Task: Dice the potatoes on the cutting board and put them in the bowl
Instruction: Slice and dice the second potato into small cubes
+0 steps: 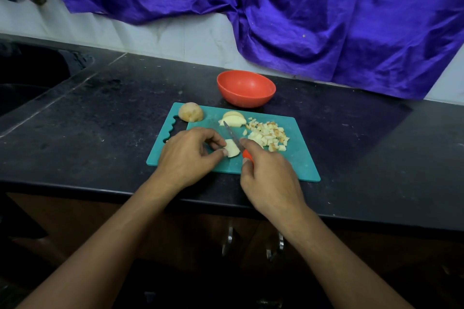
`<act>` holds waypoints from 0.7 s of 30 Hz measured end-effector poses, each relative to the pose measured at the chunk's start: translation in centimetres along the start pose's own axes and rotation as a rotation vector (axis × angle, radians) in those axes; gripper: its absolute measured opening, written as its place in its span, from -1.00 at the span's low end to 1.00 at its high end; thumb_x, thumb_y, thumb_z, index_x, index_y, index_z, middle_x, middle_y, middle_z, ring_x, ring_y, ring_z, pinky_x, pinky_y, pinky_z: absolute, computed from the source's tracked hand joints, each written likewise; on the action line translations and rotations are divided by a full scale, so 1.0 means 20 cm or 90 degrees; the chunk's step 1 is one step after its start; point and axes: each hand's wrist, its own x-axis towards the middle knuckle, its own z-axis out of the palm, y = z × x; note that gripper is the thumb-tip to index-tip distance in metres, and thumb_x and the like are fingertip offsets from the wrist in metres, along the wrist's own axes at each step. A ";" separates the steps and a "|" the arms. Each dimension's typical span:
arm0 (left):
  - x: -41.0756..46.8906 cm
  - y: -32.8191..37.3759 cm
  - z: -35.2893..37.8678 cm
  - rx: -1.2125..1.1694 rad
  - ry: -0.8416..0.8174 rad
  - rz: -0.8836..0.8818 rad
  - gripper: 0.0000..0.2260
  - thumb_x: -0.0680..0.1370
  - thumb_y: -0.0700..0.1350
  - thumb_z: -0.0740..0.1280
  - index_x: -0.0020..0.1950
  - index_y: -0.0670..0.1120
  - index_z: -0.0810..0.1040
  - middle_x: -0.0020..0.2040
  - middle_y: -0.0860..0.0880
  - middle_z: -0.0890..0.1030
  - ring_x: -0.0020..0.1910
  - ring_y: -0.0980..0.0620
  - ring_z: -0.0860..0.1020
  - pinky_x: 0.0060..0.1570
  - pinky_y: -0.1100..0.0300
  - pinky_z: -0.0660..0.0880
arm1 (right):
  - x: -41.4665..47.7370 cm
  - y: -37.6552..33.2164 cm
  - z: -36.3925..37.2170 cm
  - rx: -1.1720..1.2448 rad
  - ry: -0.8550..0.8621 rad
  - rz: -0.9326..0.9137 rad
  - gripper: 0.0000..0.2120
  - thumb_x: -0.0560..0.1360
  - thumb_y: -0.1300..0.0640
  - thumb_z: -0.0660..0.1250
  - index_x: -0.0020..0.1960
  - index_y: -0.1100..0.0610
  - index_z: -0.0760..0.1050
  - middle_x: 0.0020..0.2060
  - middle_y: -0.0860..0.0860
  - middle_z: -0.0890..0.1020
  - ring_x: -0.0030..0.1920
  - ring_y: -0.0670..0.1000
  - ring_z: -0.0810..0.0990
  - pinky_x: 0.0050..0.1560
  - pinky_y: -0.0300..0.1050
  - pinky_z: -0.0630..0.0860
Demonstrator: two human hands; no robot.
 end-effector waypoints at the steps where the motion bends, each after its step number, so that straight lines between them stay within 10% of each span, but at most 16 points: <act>1: -0.01 0.00 0.00 -0.006 -0.006 0.004 -0.88 0.49 0.10 0.50 -0.01 0.17 0.65 -0.16 0.25 0.64 -0.30 0.24 0.56 -0.28 0.26 0.36 | 0.00 0.00 0.00 -0.006 0.001 0.001 -0.54 0.66 0.06 0.19 0.55 -0.11 0.33 0.01 -0.05 0.66 -0.07 -0.05 0.60 -0.05 -0.07 0.56; 21: -0.02 0.04 0.02 0.008 0.003 -0.034 -0.81 0.43 0.17 0.54 -0.07 0.17 0.60 -0.20 0.24 0.62 -0.31 0.27 0.49 -0.27 0.21 0.37 | 0.06 0.01 -0.04 -0.121 -0.075 -0.032 -0.54 0.68 0.03 0.15 0.57 -0.16 0.29 0.08 0.00 0.63 0.04 0.03 0.59 -0.01 0.01 0.53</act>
